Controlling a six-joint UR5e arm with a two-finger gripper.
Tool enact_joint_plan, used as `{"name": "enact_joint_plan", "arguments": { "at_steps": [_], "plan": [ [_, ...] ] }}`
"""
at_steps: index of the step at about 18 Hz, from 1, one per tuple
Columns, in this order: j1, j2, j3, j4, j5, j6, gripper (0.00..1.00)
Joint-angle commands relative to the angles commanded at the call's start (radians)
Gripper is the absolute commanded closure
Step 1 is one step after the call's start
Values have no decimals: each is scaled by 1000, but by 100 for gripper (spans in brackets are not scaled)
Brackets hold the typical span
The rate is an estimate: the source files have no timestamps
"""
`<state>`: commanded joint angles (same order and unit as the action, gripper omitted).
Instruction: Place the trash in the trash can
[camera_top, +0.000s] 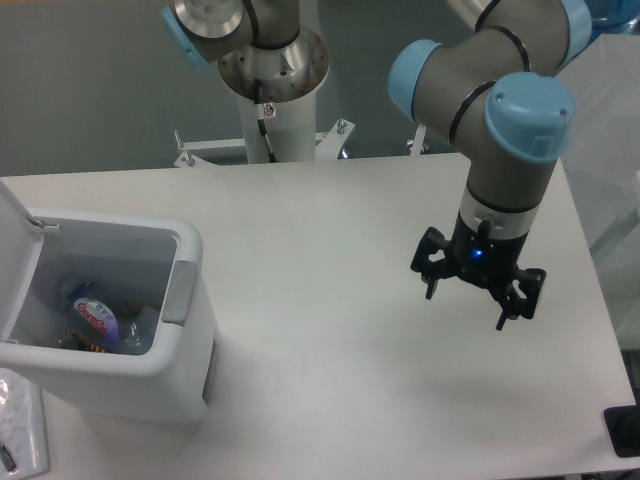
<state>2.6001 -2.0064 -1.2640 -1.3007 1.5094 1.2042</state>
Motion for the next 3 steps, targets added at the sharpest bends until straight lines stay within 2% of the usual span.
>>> {"name": "enact_joint_plan", "arguments": {
  "at_steps": [3],
  "plan": [
    [-2,3,-3,-11,11,17,0]
  ]
}}
